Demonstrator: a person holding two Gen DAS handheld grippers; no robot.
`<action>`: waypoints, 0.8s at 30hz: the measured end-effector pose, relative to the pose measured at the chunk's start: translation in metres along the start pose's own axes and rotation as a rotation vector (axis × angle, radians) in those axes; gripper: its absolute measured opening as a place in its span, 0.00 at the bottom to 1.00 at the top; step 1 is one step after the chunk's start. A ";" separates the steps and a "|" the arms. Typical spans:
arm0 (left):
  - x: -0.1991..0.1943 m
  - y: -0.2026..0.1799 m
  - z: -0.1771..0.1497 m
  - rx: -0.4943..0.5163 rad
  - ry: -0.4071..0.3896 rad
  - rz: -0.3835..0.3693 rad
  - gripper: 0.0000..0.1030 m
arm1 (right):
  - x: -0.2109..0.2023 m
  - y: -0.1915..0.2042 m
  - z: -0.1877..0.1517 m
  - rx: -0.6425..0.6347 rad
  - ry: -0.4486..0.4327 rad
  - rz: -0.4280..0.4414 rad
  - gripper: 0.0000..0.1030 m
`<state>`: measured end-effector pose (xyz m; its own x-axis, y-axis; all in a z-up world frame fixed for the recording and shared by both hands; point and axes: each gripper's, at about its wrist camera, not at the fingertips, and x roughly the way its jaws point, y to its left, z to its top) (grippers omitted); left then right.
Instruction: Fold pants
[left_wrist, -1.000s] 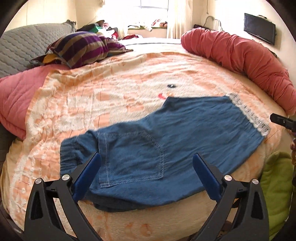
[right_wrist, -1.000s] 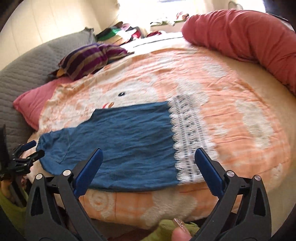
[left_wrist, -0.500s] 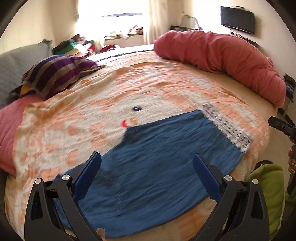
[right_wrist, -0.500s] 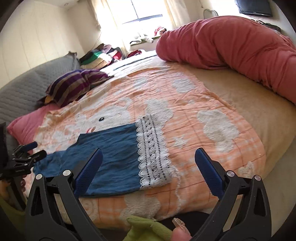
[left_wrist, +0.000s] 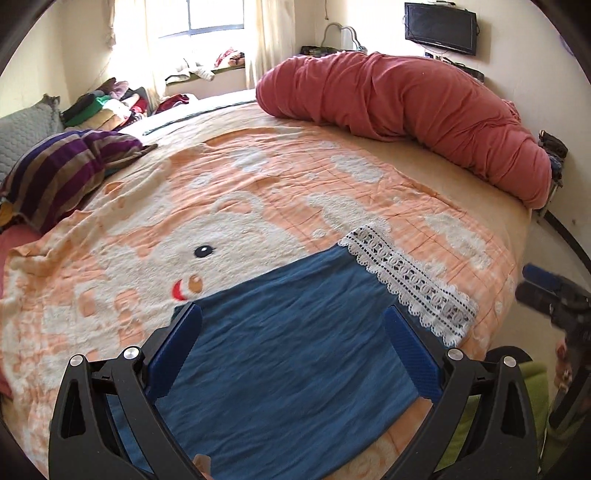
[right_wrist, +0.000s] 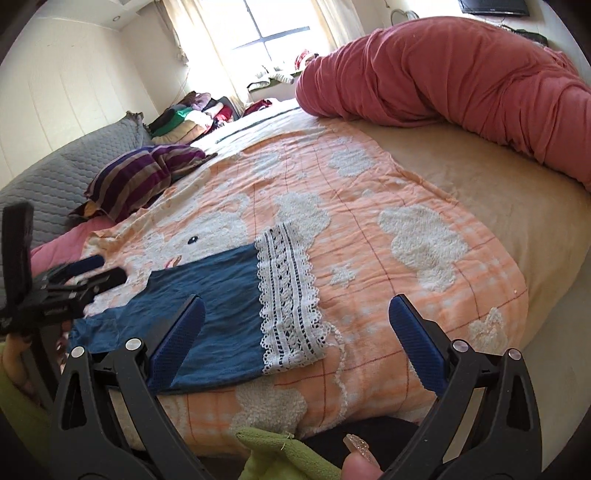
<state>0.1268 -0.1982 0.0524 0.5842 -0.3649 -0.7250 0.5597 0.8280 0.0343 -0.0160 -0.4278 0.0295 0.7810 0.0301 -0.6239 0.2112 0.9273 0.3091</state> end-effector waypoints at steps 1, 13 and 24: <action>0.005 -0.001 0.003 0.007 0.007 -0.001 0.96 | 0.001 0.000 -0.001 0.003 0.005 -0.001 0.91; 0.064 0.012 0.028 0.038 0.084 0.022 0.96 | 0.034 0.003 -0.018 0.033 0.118 0.008 0.91; 0.120 0.006 0.038 0.053 0.162 -0.057 0.96 | 0.059 0.004 -0.030 0.098 0.185 0.015 0.91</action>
<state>0.2223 -0.2535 -0.0080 0.4507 -0.3338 -0.8279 0.6216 0.7830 0.0227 0.0131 -0.4108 -0.0271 0.6655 0.1201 -0.7367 0.2630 0.8860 0.3820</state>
